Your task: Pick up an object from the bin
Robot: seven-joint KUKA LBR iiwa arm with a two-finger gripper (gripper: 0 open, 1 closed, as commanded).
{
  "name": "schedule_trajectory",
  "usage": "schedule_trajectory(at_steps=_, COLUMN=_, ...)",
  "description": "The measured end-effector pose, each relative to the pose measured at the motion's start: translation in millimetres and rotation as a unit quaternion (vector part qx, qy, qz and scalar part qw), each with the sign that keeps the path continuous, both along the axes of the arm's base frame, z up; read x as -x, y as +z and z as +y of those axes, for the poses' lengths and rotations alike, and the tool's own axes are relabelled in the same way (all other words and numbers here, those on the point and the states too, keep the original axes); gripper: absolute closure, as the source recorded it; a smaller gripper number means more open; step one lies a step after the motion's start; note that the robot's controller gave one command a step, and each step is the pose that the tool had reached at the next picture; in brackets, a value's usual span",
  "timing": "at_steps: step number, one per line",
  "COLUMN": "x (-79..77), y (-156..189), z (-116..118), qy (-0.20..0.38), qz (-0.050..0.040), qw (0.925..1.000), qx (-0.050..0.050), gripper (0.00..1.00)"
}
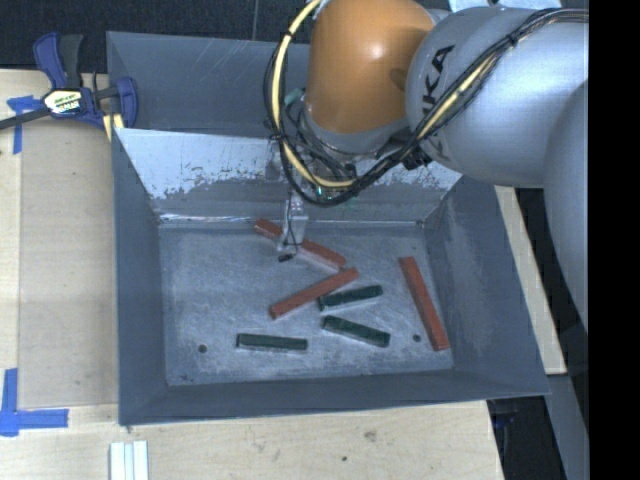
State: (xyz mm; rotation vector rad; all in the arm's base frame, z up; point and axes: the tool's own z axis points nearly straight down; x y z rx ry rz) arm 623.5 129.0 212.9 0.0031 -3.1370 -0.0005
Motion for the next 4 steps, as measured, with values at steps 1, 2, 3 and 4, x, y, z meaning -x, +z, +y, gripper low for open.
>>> schedule_trajectory(at_steps=1, x=6.2, y=-123, z=-35, qy=0.120, qz=-0.0004, qw=0.9928, qx=0.000, gripper=0.00)
schedule_trajectory(at_steps=2, x=-2.1, y=-141, z=-114, qy=0.088, qz=-0.0030, qw=0.9961, qx=-0.001, gripper=0.00)
schedule_trajectory(at_steps=3, x=-4.0, y=-139, z=-111, qy=0.090, qz=-0.0077, qw=0.9959, qx=0.000, gripper=1.00)
schedule_trajectory(at_steps=4, x=18.2, y=23, z=-59, qy=0.326, qz=-0.0075, qw=0.9453, qx=0.000, gripper=1.00)
